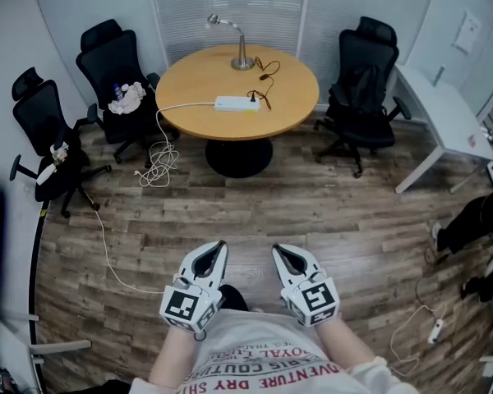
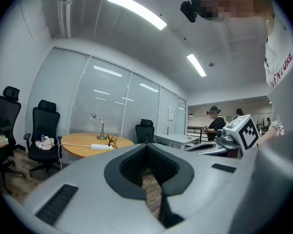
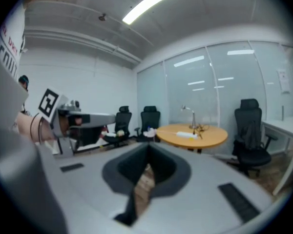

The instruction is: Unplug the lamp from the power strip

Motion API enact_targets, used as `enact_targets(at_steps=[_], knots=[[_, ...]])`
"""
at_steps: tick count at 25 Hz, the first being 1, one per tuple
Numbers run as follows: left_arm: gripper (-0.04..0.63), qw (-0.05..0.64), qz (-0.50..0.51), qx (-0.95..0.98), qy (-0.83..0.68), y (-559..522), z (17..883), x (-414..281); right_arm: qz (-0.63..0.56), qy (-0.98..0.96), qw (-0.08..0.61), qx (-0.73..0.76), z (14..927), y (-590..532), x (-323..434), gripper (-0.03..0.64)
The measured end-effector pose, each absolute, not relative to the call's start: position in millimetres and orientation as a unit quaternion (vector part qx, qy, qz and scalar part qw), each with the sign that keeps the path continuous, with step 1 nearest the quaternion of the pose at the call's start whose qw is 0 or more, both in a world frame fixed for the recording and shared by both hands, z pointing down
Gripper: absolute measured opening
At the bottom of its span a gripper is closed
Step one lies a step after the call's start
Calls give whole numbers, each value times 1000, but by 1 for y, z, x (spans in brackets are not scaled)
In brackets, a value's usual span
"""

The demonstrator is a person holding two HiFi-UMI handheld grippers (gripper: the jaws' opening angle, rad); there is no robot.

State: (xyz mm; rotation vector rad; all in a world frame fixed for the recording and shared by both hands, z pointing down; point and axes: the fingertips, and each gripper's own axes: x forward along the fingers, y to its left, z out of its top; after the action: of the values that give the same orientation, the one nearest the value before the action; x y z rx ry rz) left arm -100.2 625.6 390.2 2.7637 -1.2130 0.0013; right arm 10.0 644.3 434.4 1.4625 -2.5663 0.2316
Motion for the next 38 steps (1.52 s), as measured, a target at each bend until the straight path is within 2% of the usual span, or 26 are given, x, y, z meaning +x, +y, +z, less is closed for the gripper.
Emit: enact_targets(at_steps=[9, 27, 38], knots=[[28, 74, 6, 916, -395, 568, 402, -102, 100, -850, 103, 508, 448, 591, 13, 28], [28, 76, 1, 941, -331, 299, 385, -139, 112, -811, 121, 561, 442, 341, -20, 28], [28, 101, 15, 933, -345, 204, 409, -158, 116, -810, 146, 556, 460, 240, -23, 29]])
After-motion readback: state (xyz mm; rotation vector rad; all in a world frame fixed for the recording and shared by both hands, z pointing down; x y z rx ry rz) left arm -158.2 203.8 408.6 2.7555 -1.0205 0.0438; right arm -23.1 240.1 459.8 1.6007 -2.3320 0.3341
